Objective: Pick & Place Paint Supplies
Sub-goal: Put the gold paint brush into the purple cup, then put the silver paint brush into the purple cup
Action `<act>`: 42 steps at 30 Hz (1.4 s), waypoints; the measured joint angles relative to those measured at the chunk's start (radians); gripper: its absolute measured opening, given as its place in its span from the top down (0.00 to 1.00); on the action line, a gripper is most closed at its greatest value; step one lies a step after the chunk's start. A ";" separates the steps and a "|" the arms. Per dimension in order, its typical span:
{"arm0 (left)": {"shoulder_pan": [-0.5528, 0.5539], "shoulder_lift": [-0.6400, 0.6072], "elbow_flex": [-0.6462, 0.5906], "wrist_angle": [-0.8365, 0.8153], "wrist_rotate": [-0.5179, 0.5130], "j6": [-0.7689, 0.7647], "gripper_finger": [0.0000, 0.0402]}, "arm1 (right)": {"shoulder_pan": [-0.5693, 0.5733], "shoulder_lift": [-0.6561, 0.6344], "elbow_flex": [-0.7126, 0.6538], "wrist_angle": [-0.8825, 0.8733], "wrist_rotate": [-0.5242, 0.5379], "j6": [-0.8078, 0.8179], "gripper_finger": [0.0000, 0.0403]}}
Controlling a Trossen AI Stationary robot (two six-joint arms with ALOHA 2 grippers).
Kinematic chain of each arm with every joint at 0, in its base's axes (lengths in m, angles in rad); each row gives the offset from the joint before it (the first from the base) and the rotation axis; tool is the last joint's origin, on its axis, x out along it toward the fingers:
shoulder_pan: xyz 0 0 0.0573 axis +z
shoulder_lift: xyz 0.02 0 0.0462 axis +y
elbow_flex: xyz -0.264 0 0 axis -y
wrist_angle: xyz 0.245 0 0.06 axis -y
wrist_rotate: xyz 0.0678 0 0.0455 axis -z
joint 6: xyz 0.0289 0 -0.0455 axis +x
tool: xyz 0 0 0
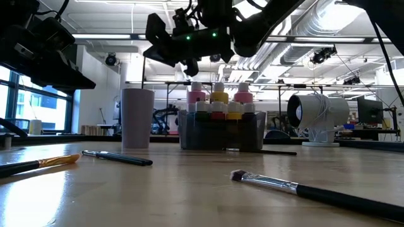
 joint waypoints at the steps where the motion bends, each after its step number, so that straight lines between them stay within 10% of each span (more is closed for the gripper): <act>1: 0.000 0.000 0.000 0.000 0.000 0.000 1.00 | 0.000 0.000 0.000 0.003 0.001 -0.001 0.99; 42: 0.000 0.000 0.000 -0.003 0.000 0.000 1.00 | 0.079 -0.103 0.000 0.112 -0.009 -0.270 0.93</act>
